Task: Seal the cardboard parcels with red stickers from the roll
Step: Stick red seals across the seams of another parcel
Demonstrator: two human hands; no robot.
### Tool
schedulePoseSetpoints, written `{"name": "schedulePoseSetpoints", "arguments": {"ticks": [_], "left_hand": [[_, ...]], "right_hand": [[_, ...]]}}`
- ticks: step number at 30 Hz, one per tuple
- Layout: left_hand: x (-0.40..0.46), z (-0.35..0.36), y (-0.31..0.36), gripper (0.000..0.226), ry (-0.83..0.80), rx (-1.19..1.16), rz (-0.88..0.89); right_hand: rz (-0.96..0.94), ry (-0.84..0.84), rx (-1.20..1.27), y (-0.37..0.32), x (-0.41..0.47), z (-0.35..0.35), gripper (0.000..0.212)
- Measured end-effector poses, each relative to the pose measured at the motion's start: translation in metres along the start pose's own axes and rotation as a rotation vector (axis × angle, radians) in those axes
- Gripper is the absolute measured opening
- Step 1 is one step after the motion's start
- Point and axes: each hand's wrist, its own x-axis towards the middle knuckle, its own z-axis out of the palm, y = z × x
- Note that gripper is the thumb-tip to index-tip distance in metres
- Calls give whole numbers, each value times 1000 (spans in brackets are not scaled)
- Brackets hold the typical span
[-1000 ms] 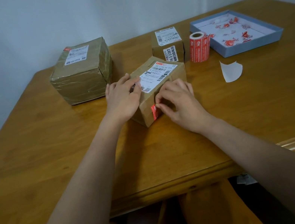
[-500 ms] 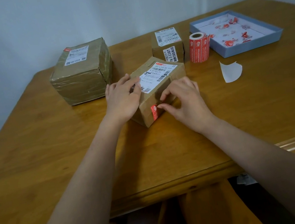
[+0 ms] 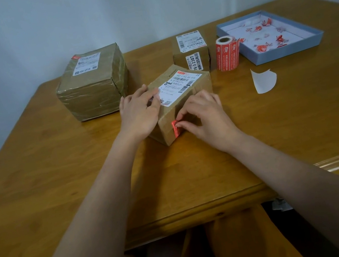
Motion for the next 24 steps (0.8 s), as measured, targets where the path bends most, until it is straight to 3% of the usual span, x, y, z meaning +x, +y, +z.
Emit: {"name": "schedulePoseSetpoints", "arguments": {"ticks": [24], "left_hand": [[2, 1, -2, 40, -6, 2, 4]], "right_hand": [[-1, -60, 47, -1, -1, -1, 6]]}}
